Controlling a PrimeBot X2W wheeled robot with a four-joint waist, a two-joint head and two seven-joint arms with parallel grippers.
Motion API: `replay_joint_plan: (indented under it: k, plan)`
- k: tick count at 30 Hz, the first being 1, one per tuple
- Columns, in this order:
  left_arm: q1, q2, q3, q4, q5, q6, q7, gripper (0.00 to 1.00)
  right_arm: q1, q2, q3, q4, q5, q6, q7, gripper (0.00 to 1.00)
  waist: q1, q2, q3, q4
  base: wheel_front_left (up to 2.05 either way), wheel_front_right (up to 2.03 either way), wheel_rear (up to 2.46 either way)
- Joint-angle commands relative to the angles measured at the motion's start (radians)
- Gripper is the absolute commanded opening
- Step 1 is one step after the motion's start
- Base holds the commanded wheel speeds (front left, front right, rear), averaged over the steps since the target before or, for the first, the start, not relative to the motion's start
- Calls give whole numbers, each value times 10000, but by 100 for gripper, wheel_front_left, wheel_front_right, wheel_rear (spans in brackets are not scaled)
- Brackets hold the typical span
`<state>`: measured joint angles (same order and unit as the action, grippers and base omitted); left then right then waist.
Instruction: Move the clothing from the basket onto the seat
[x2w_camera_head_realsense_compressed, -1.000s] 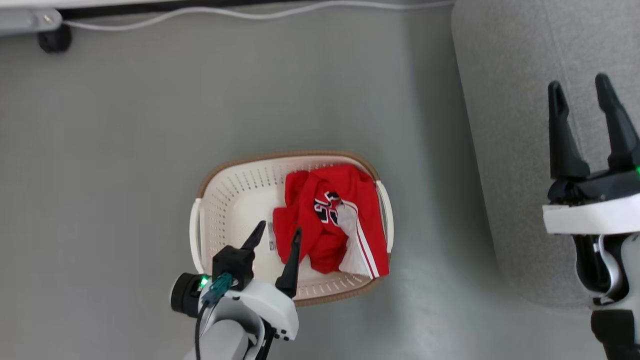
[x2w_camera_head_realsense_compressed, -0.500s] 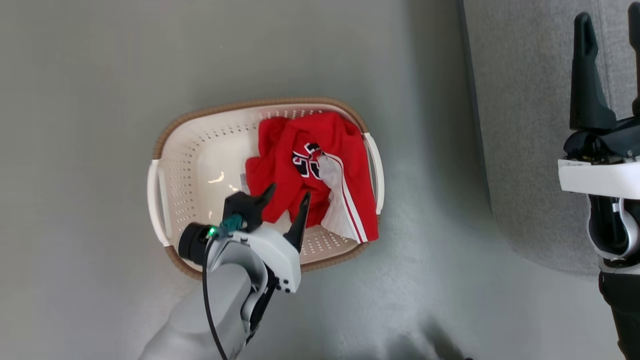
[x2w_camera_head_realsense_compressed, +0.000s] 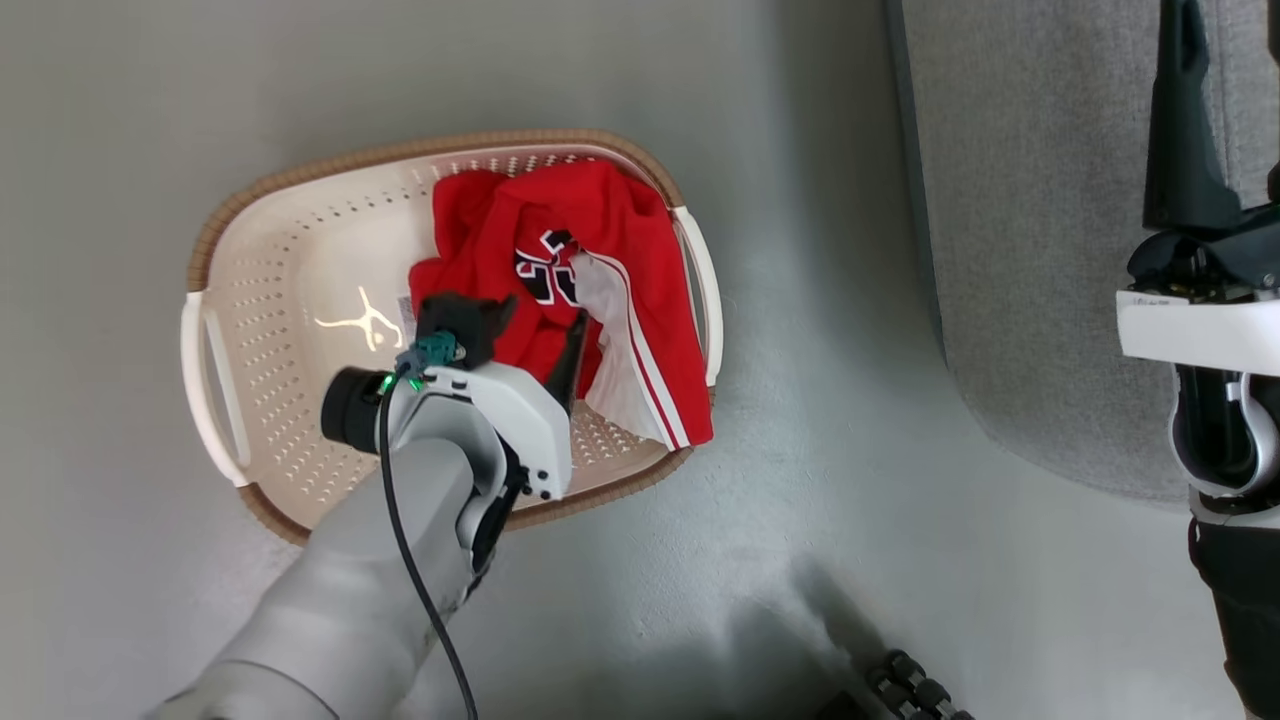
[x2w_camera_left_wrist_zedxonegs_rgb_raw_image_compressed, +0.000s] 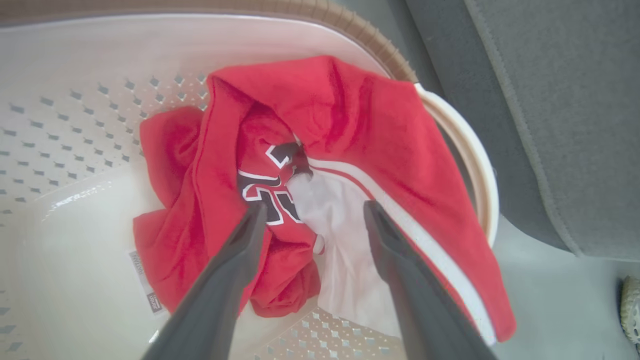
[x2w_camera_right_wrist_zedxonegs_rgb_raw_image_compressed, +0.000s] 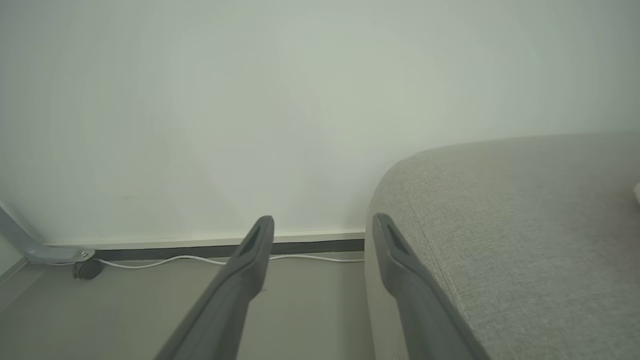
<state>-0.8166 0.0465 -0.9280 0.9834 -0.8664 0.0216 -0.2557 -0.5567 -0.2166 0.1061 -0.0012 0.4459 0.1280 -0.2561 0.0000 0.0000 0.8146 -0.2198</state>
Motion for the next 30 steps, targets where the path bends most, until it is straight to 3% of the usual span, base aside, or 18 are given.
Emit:
replay_joint_plan:
  k: [1,12,17,30]
  plan:
    - [-154,37,-49,123,-107,159,-51,100,74,-63,69,-332,126,27,-57,100,0,0,252,-147,0,0,0]
    - [-1471,37,-908,1602,-661,1553,265,100,63,-117,-74,-477,240,27,-57,100,0,0,1051,-209,0,0,0]
    - [-1780,37,-977,1943,-997,1905,495,100,141,-224,-123,-613,269,27,-57,100,0,0,1236,-170,0,0,0]
    - [-2549,37,-1538,2582,-1224,1847,1328,100,225,-279,-88,-1035,281,27,-57,100,0,0,1690,-256,0,0,0]
